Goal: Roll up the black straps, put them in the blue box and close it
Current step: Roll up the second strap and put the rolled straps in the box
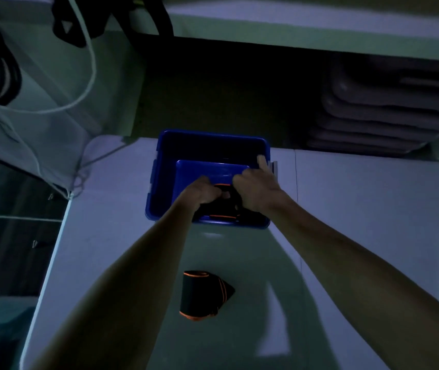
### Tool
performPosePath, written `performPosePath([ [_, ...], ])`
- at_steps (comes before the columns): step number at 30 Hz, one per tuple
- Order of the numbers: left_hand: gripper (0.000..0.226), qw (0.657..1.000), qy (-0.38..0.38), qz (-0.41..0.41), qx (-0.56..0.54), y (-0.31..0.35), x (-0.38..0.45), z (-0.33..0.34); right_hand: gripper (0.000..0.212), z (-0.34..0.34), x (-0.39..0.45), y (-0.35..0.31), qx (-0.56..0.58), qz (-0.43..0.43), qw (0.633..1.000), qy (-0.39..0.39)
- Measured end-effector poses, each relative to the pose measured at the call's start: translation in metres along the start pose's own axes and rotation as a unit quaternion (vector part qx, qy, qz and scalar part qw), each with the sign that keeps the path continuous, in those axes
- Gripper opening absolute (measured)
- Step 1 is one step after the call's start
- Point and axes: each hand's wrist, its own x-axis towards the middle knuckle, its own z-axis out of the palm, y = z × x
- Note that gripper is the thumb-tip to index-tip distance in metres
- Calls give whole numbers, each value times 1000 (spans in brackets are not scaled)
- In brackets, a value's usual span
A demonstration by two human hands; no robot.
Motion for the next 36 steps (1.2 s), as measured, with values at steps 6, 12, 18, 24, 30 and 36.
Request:
performPosePath([
  [6, 47, 1000, -6, -15, 21, -5, 13, 8, 17, 7, 10, -11, -44, 12, 998, -40],
  [12, 29, 999, 6, -3, 35, -5, 8, 8, 10, 7, 6, -13, -60, 36, 997, -40],
  [18, 55, 996, 49, 17, 75, -7, -9, 5, 25, -12, -27, -11, -36, 13, 996, 79],
  [24, 48, 979, 162, 89, 91, -6, -43, 2, 19, -6, -83, -17, 84, 14, 971, 223],
  [30, 21, 866, 408, 288, -18, -38, -105, 19, 14, 43, -148, -58, 283, -7, 934, 216],
  [36, 15, 866, 466, 169, -61, -129, -165, 87, 36, 112, -160, -109, 404, 57, 911, -54],
])
